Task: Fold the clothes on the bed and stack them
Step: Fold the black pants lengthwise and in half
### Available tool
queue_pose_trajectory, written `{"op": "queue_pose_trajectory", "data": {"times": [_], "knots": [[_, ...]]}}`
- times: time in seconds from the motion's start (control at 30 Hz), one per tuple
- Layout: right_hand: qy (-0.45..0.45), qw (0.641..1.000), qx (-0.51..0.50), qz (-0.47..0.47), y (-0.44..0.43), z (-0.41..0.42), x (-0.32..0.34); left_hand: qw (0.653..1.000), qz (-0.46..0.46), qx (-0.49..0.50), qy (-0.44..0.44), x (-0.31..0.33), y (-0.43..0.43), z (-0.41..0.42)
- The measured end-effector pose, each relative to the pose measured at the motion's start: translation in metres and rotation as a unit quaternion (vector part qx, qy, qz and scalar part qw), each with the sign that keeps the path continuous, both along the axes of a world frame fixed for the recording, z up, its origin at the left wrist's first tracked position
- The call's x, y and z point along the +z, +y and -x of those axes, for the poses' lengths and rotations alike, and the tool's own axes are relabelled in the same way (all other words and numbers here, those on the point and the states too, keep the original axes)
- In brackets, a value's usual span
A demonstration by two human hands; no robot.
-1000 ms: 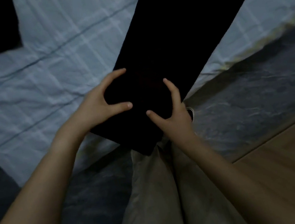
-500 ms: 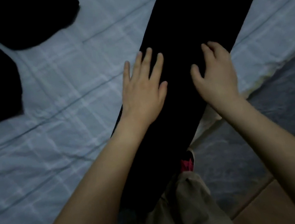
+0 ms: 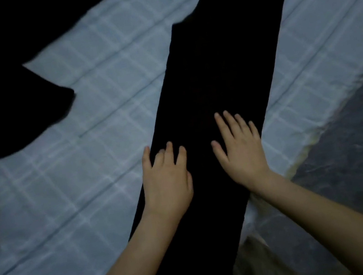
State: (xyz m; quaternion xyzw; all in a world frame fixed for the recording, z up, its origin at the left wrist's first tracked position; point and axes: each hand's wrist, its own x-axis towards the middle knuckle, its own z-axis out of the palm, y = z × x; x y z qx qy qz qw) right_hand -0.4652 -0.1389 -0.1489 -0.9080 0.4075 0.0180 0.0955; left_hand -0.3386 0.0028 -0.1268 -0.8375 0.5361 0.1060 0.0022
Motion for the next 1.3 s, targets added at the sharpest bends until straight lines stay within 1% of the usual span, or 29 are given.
{"op": "queue_pose_trajectory", "data": {"times": [0.03,0.1,0.13,0.17,0.2,0.27,0.37,0.47,0.53,0.6,0.67,0.77,0.83,0.9,0.93,0.97,1.0,1.03,1.07,1.1,1.13,1.17,1.2,1.23,1.27,1.3], "knots": [[-0.008,1.0,0.008,-0.018,-0.007,-0.002,0.008,1.0,0.026,0.008,-0.01,0.008,-0.012,-0.006],[-0.082,0.995,0.011,-0.051,-0.035,-0.011,0.025,0.996,0.085,0.018,-0.019,0.023,-0.047,-0.024],[-0.135,0.99,0.012,-0.05,-0.055,-0.015,0.031,0.993,0.113,0.012,-0.018,0.028,-0.069,-0.033],[-0.176,0.984,0.012,-0.028,-0.08,-0.019,0.033,0.991,0.133,-0.003,-0.014,0.032,-0.094,-0.04],[-0.196,0.981,0.011,0.0,-0.106,-0.023,0.034,0.989,0.147,-0.019,-0.008,0.034,-0.12,-0.045],[-0.19,0.982,-0.001,0.016,-0.158,-0.035,0.039,0.985,0.169,-0.032,0.0,0.034,-0.174,-0.054],[-0.149,0.988,-0.018,0.032,-0.231,-0.051,0.037,0.98,0.192,-0.045,-0.033,0.028,-0.257,-0.064],[-0.132,0.99,0.007,0.052,-0.303,-0.067,0.031,0.983,0.162,-0.044,-0.068,0.018,-0.321,-0.087],[-0.119,0.991,0.024,0.06,-0.345,-0.07,0.023,0.99,0.127,-0.007,-0.064,0.0,-0.345,-0.109],[-0.094,0.993,0.045,0.053,-0.371,-0.064,0.009,0.995,0.089,0.041,-0.027,-0.025,-0.352,-0.125],[-0.084,0.994,0.054,0.032,-0.373,-0.056,-0.002,0.996,0.062,0.07,0.005,-0.041,-0.351,-0.132],[-0.082,0.995,0.05,0.004,-0.37,-0.053,-0.002,0.996,0.04,0.073,0.027,-0.034,-0.353,-0.131],[-0.121,0.991,0.062,-0.015,-0.377,-0.056,0.013,0.991,0.041,0.087,0.092,-0.024,-0.356,-0.137],[-0.215,0.974,0.065,0.023,-0.398,-0.057,0.03,0.972,0.08,0.11,0.191,-0.01,-0.368,-0.145],[-0.252,0.966,0.047,0.045,-0.413,-0.059,0.037,0.959,0.121,0.114,0.229,-0.002,-0.379,-0.147],[-0.275,0.961,0.009,0.039,-0.432,-0.061,0.042,0.948,0.162,0.11,0.252,0.006,-0.396,-0.148],[-0.292,0.955,-0.039,-0.006,-0.45,-0.066,0.047,0.939,0.192,0.101,0.267,0.014,-0.417,-0.149],[-0.307,0.944,-0.087,-0.085,-0.467,-0.072,0.05,0.929,0.21,0.094,0.291,0.021,-0.44,-0.15],[-0.323,0.92,-0.123,-0.186,-0.48,-0.079,0.051,0.915,0.22,0.092,0.325,0.026,-0.463,-0.151],[-0.344,0.887,-0.139,-0.275,-0.49,-0.085,0.049,0.897,0.225,0.098,0.369,0.029,-0.485,-0.151],[-0.363,0.862,-0.138,-0.325,-0.496,-0.089,0.044,0.877,0.224,0.108,0.411,0.028,-0.505,-0.15],[-0.377,0.857,-0.123,-0.328,-0.5,-0.091,0.04,0.866,0.216,0.117,0.436,0.026,-0.523,-0.148],[-0.392,0.865,-0.107,-0.296,-0.502,-0.091,0.037,0.874,0.206,0.115,0.424,0.024,-0.537,-0.143],[-0.415,0.867,-0.106,-0.254,-0.504,-0.091,0.037,0.89,0.207,0.112,0.39,0.021,-0.548,-0.137],[-0.449,0.857,-0.115,-0.224,-0.508,-0.092,0.04,0.9,0.235,0.112,0.349,0.019,-0.556,-0.133],[-0.485,0.844,-0.111,-0.202,-0.513,-0.09,0.043,0.9,0.28,0.115,0.313,0.019,-0.562,-0.13]]}}
